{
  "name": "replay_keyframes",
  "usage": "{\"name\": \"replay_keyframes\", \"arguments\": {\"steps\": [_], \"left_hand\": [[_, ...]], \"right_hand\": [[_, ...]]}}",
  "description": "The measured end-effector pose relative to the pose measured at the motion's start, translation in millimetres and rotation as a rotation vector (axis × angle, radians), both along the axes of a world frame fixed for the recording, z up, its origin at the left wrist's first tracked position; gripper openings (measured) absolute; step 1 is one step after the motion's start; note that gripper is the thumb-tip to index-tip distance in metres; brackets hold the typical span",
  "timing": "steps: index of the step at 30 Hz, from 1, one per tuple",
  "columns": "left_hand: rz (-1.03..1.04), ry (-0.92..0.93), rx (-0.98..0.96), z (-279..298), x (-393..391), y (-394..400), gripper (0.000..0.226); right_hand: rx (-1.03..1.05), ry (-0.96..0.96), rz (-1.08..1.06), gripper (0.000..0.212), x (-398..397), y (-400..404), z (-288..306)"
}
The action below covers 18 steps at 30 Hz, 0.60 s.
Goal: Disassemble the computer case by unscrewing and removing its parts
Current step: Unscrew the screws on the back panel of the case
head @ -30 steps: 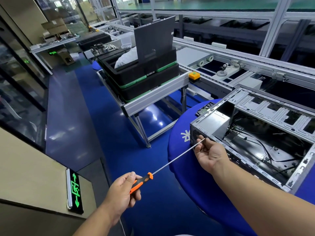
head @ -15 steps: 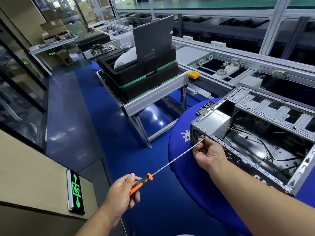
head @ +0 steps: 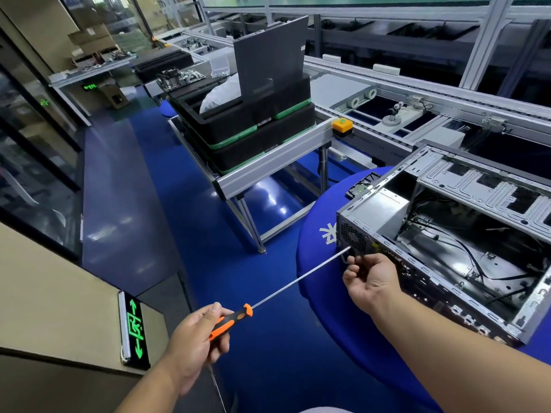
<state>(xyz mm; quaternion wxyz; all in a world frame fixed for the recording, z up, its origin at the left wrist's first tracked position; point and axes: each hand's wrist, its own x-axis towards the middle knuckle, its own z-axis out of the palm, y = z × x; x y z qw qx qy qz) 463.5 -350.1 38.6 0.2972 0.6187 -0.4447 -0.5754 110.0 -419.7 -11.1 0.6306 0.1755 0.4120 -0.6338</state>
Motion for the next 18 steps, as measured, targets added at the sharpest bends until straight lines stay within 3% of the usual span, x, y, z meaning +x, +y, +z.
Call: {"name": "replay_keyframes", "arguments": {"steps": [5, 8, 18], "left_hand": [[0.041, 0.017, -0.002, -8, -2, 2, 0.043], [0.049, 0.024, 0.005, -13, -5, 3, 0.043], [0.127, 0.019, 0.062, -31, -3, 3, 0.042]], "right_hand": [[-0.073, 0.082, 0.094, 0.005, -2, 5, -4], [-0.13, 0.07, 0.118, 0.016, -4, 3, -2], [-0.01, 0.241, 0.386, 0.026, 3, -14, -23]]}}
